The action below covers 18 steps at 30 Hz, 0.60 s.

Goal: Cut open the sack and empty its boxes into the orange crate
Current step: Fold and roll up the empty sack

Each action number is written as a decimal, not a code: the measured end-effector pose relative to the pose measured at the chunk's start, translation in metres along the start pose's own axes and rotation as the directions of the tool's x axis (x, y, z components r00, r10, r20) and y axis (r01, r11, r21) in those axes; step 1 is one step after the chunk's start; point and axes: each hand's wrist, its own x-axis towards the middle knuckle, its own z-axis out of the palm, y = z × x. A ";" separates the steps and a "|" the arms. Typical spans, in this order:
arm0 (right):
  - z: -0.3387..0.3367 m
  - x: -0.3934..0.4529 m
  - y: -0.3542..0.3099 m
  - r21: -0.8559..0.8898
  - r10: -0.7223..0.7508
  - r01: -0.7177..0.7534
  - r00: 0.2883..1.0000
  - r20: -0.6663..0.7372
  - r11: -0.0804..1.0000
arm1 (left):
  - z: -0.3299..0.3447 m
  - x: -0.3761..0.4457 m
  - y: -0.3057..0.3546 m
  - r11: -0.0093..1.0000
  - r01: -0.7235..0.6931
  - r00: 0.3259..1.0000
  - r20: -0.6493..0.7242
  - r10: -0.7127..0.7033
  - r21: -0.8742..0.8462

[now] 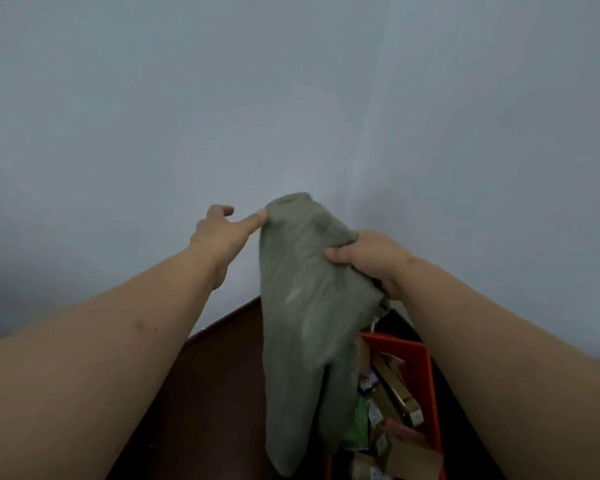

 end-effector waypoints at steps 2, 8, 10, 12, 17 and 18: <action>-0.003 0.001 0.006 0.297 0.077 -0.069 0.997 -0.017 0.952 | 0.002 -0.005 -0.004 0.997 0.065 0.995 0.079 -0.068 0.045; 0.021 0.001 0.022 0.604 0.175 -0.263 0.964 0.202 0.752 | 0.026 -0.028 -0.010 0.944 0.321 0.848 0.467 -0.251 -0.075; 0.035 0.000 0.024 0.580 0.219 -0.307 0.951 0.218 0.755 | 0.027 -0.029 -0.007 0.906 0.367 0.812 0.548 -0.202 -0.210; 0.048 0.005 0.026 0.406 0.196 -0.207 0.978 0.068 0.890 | 0.027 -0.029 -0.005 0.926 0.294 0.823 0.555 -0.119 -0.238; 0.041 0.012 0.007 0.321 0.100 -0.070 0.992 -0.076 0.945 | 0.023 -0.034 -0.001 0.993 0.027 0.888 0.460 0.028 -0.112; 0.039 0.007 -0.001 0.410 0.120 -0.121 0.992 0.028 0.904 | 0.022 -0.037 0.002 0.997 -0.055 0.886 0.457 0.075 -0.058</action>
